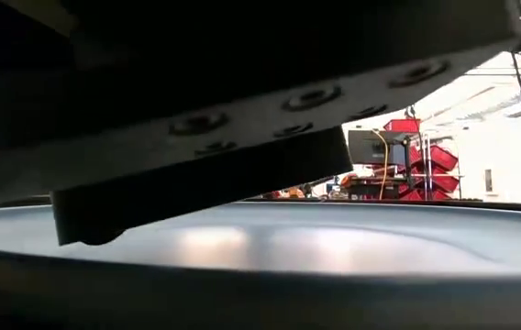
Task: Set table place
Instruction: Put the fork on the white table napkin
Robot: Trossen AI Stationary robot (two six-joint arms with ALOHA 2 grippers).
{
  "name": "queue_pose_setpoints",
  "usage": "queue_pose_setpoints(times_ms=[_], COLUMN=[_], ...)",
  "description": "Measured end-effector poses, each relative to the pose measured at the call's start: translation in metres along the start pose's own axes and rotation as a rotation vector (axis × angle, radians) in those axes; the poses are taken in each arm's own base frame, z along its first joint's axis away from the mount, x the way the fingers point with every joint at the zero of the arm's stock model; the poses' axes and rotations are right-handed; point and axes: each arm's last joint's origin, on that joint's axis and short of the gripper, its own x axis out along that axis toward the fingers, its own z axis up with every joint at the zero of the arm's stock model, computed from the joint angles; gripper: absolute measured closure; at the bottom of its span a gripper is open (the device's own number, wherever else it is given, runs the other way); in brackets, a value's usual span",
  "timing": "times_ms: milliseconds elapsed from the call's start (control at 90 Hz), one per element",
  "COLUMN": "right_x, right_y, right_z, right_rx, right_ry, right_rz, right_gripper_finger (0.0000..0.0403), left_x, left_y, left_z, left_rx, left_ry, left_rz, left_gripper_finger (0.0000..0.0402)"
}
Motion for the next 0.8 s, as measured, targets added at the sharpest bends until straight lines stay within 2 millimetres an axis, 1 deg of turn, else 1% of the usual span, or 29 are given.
queue_pose_setpoints(times_ms=[267, 400, 800], right_x=[0.0001, 0.0001, 0.0001], right_y=[0.0003, 0.0003, 0.0003], right_z=[0.0016, 0.0018, 0.0025], right_rx=[-0.005, -0.006, -0.01], right_ry=[-0.015, -0.017, -0.023], right_rz=[0.001, 0.002, 0.002], right_gripper_finger=[0.0255, 0.0255, 0.0255], left_x=[0.0003, 0.0081, 0.0072], left_y=[-0.0009, -0.0001, 0.0032], left_z=[0.0002, -0.0031, -0.0048], left_rx=[-0.033, -0.063, -0.105], left_ry=[-0.008, -0.02, -0.021], left_rz=[-0.019, -0.077, -0.069], left_gripper_finger=[0.0316, 0.0316, 0.0316])
